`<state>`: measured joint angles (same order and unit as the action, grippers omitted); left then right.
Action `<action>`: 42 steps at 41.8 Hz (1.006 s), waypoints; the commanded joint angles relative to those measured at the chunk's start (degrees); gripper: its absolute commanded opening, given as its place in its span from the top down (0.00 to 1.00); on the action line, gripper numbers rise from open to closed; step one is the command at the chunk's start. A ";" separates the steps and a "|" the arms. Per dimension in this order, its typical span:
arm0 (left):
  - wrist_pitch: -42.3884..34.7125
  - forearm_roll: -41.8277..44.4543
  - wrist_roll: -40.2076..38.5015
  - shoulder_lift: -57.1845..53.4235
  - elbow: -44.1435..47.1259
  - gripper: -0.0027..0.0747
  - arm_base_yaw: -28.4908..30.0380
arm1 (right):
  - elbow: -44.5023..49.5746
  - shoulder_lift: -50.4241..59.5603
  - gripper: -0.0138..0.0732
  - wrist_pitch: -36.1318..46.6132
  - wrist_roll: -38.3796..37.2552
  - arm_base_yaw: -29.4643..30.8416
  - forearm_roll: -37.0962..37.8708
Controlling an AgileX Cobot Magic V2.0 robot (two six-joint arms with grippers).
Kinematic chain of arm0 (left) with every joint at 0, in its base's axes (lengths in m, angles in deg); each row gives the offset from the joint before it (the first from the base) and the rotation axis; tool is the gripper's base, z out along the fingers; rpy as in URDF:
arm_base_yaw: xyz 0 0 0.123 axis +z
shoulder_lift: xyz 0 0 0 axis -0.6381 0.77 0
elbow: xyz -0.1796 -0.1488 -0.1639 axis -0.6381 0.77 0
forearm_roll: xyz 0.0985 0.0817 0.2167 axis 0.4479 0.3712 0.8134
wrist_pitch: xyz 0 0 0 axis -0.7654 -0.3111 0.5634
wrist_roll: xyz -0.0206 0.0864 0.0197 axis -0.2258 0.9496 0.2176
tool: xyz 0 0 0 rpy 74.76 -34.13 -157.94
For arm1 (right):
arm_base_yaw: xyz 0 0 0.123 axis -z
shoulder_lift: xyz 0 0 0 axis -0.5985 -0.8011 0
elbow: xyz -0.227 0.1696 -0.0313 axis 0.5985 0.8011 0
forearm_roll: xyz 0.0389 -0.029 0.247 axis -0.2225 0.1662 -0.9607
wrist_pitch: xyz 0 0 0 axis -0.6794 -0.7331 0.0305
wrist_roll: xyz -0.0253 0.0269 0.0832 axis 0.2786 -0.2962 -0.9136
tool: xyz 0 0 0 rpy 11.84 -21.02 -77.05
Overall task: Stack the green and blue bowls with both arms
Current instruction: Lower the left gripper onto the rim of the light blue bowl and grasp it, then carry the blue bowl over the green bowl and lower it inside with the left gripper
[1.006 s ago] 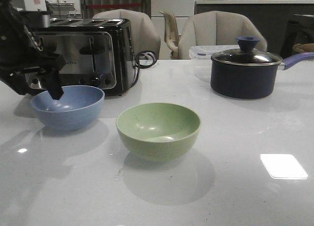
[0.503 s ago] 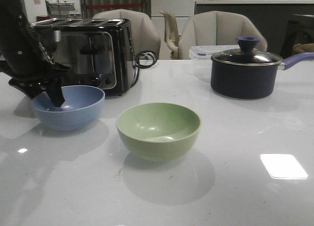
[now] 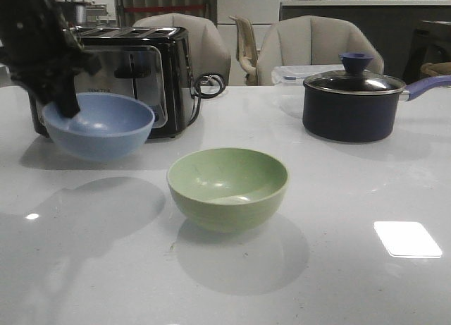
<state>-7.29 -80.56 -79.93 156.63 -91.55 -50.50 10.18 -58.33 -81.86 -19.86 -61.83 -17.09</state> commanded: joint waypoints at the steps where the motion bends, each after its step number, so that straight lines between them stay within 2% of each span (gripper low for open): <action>1: 2.91 -3.32 2.72 -5.84 -5.63 0.84 -1.66 | -1.63 0.29 0.33 3.46 0.67 0.13 -0.46; 9: 7.41 -10.12 5.37 -7.49 -8.14 0.84 -7.35 | -1.63 0.29 0.33 3.46 0.67 0.13 -0.46; 23: 8.32 -10.16 6.77 -4.06 -8.03 0.84 -17.79 | -1.63 0.29 0.33 3.46 0.67 0.13 -0.46; 31: 7.42 -10.16 6.77 -0.26 -8.03 0.84 -20.25 | -1.63 0.29 0.33 3.46 0.67 0.13 -0.46; 42: 4.85 -10.16 6.77 3.68 -8.03 0.84 -20.39 | -1.63 0.29 0.33 3.46 0.67 0.13 -0.46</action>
<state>-0.21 -89.23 -73.14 162.97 -97.83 -70.49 10.18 -58.33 -81.86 -19.82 -61.83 -17.09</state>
